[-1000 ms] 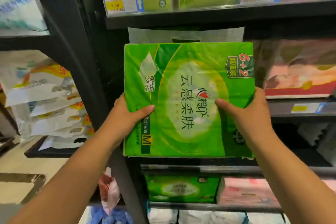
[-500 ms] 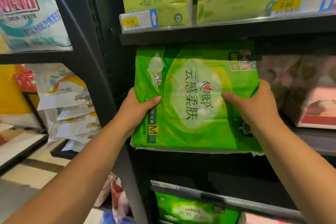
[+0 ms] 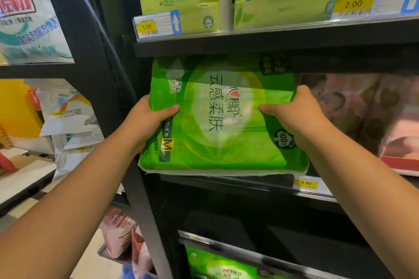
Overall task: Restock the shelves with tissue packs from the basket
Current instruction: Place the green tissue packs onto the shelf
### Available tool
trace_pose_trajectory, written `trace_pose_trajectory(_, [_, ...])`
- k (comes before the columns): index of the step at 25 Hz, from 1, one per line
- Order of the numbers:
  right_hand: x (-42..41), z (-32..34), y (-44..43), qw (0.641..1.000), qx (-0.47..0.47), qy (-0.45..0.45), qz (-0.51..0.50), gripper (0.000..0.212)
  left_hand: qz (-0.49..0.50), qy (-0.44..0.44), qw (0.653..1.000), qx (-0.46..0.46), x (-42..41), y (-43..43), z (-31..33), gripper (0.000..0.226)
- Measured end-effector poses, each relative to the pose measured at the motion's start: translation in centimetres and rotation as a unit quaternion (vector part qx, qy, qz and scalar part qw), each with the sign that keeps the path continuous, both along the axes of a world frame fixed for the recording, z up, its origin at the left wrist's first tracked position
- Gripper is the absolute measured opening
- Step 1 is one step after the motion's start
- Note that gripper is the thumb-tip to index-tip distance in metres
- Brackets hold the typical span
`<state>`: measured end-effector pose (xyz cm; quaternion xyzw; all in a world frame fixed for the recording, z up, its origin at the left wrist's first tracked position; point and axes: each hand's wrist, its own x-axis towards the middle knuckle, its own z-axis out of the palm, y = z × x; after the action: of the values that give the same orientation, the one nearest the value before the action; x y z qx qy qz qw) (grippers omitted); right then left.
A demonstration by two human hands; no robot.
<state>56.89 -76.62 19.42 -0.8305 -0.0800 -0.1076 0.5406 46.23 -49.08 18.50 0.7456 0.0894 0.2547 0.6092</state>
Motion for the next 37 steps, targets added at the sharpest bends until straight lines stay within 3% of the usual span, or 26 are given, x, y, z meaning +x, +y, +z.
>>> trace_pose_trajectory(2, [0.3,0.5,0.1,1.0,-0.001,0.015,0.008,0.079,0.006,0.0,1.0,0.009,0.5,-0.1,0.0,0.028])
trace_pose_trajectory(6, [1.1,0.9,0.9,1.0,0.002,0.018,0.009,0.045,0.029,-0.005,1.0,0.01,2.2,1.0,-0.2,0.045])
trace_pose_trajectory(12, [3.5,-2.1,2.1,0.998,0.043,0.036,-0.029,0.055,0.034,-0.019,0.999,0.031,5.1,2.3,-0.9,0.059])
trace_pose_trajectory(16, [3.1,-4.2,3.1,0.997,0.048,-0.018,-0.06,0.047,0.055,-0.031,0.994,0.085,5.8,2.4,-1.9,0.058])
trace_pose_trajectory(20, [2.7,-6.4,3.8,0.992,0.03,-0.09,-0.082,0.061,0.082,-0.047,0.985,0.142,6.2,2.3,-4.6,0.065])
trace_pose_trajectory(23, [2.7,-7.4,3.5,0.991,-0.009,-0.115,-0.071,0.069,0.125,-0.03,0.963,0.236,5.5,1.7,-5.7,0.108])
trace_pose_trajectory(26, [1.8,-8.4,2.9,0.994,-0.014,-0.104,-0.017,0.083,0.133,0.04,0.909,0.392,3.7,0.4,-6.8,0.125])
trace_pose_trajectory(28, [1.8,-9.0,1.9,0.996,-0.031,-0.069,0.035,0.102,0.111,0.093,0.891,0.429,2.9,0.2,-7.7,0.13])
trace_pose_trajectory(30, [2.1,-9.3,1.1,0.994,-0.07,-0.032,0.074,0.135,0.106,0.107,0.893,0.425,2.8,0.2,-8.1,0.131])
trace_pose_trajectory(32, [2.4,-9.2,1.2,0.993,-0.078,-0.025,0.08,0.144,0.11,0.111,0.889,0.43,3.3,0.3,-8.0,0.131])
trace_pose_trajectory(37, [3.0,-8.0,3.3,0.976,-0.208,-0.071,0.009,0.093,0.151,0.112,0.848,0.495,6.4,0.7,-7.8,0.129])
